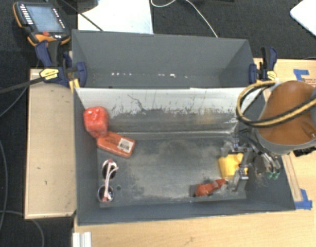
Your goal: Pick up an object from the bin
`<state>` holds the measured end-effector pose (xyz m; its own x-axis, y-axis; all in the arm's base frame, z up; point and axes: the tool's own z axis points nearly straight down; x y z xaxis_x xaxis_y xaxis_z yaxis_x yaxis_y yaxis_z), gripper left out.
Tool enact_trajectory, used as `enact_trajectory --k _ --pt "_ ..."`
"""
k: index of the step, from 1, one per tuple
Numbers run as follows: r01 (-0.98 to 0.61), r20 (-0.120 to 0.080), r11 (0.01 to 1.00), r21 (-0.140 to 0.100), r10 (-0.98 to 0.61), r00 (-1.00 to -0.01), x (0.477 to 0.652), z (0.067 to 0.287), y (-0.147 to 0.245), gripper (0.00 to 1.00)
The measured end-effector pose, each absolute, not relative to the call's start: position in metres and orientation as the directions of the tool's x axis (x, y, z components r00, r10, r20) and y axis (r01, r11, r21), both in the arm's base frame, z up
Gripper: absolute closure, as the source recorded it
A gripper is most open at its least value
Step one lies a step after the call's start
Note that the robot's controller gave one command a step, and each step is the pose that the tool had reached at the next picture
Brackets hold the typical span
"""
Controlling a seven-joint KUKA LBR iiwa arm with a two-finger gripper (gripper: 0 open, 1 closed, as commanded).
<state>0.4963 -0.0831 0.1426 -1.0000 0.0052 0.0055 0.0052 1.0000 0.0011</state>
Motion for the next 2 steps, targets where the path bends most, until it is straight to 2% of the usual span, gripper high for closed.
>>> enact_trajectory --k 1,2 --pt "-0.003 -0.002 1.000 0.000 -0.003 -1.000 0.4980 0.1470 -0.0826 1.00" --pt "-0.006 -0.003 1.000 0.000 -0.006 -1.000 0.4980 0.1470 -0.0826 1.00"
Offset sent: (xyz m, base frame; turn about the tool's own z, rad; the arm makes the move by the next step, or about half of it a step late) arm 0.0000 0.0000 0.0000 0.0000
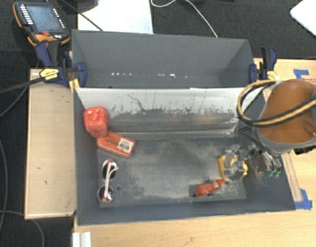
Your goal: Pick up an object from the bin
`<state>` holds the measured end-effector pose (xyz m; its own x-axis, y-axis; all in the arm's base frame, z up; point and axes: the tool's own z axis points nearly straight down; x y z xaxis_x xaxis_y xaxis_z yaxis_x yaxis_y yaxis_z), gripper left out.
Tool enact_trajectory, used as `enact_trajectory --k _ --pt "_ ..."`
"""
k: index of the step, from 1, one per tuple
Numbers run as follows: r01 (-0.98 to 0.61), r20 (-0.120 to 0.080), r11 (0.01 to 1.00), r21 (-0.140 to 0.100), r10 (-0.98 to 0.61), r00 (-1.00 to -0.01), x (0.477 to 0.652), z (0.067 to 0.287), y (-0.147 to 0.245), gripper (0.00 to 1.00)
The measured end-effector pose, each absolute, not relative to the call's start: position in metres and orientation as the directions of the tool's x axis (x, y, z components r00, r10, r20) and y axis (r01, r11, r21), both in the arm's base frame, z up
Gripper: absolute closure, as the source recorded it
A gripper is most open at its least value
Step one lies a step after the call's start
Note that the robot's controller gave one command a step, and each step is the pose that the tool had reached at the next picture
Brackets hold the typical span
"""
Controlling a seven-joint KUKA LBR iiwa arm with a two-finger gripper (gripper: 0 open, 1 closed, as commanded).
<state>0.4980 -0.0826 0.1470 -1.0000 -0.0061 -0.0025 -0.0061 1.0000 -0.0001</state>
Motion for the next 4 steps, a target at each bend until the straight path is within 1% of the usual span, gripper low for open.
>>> enact_trajectory --k 1,2,3,4 --pt "-0.018 0.000 1.000 0.000 -0.018 -1.000 0.493 0.237 -0.071 1.00" --pt "0.030 -0.009 1.000 0.000 0.030 -1.000 0.490 0.236 -0.069 1.00" --pt "0.069 0.007 0.998 0.002 0.068 -0.998 0.475 0.147 -0.061 1.00" --pt "0.060 -0.007 0.998 0.001 0.060 -0.998 0.477 0.117 -0.051 0.00"
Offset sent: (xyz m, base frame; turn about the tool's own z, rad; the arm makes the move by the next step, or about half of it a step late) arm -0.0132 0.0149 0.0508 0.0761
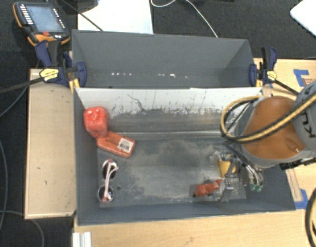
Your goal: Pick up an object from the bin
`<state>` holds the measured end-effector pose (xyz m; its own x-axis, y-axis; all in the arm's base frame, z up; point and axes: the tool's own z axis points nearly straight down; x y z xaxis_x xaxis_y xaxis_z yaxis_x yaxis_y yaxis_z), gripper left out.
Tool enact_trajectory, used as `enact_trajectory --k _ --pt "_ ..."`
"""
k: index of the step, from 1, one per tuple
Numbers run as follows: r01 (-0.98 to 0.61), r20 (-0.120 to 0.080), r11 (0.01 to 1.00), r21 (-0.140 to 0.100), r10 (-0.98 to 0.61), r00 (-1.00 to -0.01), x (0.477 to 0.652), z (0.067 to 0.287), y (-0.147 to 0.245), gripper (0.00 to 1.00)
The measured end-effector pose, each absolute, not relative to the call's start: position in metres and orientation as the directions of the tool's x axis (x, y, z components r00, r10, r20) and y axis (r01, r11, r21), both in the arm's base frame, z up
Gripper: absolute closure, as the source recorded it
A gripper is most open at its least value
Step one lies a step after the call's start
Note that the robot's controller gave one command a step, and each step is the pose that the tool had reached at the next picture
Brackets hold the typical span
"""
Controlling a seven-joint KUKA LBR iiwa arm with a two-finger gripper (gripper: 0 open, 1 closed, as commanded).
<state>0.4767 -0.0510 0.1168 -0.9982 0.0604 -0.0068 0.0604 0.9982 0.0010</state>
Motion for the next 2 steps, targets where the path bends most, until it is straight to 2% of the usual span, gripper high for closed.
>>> enact_trajectory --k 1,2 --pt "0.059 -0.010 0.998 0.000 0.059 -0.998 0.477 0.118 -0.052 0.00" --pt "-0.287 -0.015 0.958 -0.004 -0.287 -0.958 0.479 0.077 -0.025 0.00"
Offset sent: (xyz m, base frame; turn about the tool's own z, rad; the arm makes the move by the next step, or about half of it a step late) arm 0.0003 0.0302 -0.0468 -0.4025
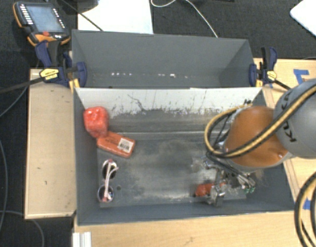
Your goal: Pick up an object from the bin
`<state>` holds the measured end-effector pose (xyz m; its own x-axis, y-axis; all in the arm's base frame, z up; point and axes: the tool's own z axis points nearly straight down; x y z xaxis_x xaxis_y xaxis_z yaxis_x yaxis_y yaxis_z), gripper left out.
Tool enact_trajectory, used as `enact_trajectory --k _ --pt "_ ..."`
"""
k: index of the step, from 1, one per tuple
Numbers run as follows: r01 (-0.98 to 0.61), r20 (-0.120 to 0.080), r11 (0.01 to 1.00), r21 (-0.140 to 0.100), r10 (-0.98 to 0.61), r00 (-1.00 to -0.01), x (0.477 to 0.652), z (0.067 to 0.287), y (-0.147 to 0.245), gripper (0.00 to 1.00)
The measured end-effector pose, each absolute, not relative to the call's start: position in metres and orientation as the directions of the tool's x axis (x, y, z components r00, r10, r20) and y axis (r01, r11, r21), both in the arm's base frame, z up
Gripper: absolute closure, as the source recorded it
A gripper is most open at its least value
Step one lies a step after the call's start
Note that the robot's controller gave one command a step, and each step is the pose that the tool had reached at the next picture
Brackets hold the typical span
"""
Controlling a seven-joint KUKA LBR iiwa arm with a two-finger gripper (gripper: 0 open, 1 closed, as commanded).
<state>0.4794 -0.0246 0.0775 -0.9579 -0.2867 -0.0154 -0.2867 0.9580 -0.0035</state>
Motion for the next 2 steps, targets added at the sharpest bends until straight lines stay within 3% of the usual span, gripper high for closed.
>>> enact_trajectory --k 1,2 --pt "-0.088 -0.014 0.996 -0.002 -0.088 -0.996 0.4786 0.0702 -0.0160 1.00" --pt "-0.089 -0.014 0.996 -0.001 -0.089 -0.996 0.4786 0.0702 -0.0158 1.00"
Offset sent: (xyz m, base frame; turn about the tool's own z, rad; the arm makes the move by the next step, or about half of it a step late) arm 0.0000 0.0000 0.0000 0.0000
